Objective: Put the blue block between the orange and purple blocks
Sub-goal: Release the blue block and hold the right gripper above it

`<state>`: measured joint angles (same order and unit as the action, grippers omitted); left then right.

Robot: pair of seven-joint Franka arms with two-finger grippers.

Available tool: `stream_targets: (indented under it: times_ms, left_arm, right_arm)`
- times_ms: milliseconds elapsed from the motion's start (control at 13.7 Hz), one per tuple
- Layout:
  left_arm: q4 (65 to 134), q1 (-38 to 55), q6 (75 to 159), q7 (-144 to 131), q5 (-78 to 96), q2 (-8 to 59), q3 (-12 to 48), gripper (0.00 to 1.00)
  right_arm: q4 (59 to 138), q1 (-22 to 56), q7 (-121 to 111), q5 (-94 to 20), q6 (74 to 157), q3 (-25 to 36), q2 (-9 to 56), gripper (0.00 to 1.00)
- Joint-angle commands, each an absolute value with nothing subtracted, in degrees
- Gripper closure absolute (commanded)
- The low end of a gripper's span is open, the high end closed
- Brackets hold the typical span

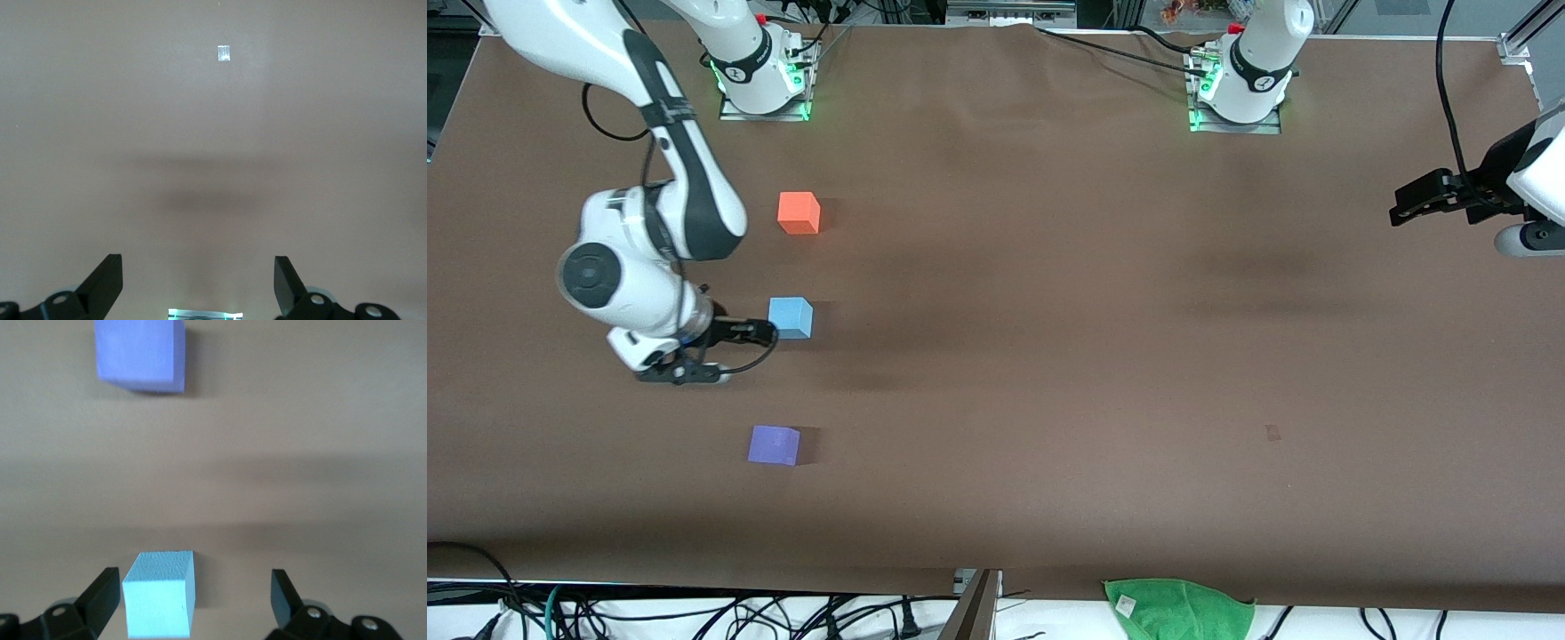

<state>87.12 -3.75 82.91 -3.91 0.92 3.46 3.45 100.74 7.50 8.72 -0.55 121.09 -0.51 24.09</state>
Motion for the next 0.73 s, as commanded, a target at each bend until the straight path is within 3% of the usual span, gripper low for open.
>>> stream_targets:
  times_ms: [0, 219, 438, 656]
  left_arm:
    - [85.17, -3.25, 82.27, -4.22, 0.44, 4.31, 3.34, 0.0]
    - [85.25, -3.34, 82.27, -4.22, 0.44, 4.31, 3.34, 0.0]
    - [85.17, -3.25, 82.27, -4.22, 0.44, 4.31, 3.34, 0.0]
    - [85.25, -3.34, 82.27, -4.22, 0.44, 4.31, 3.34, 0.0]
  right_arm:
    - [89.86, 7.65, 8.96, -1.32, 107.01, -1.49, 21.81, 0.0]
    - [88.5, 7.65, 9.23, -1.32, 94.52, -2.2, 12.43, 0.0]
    - [95.16, 7.65, 9.32, -1.41, 94.3, -2.02, 3.72, 0.0]
    - [92.21, 7.21, 8.7, -0.53, 94.05, -1.67, 4.91, 0.0]
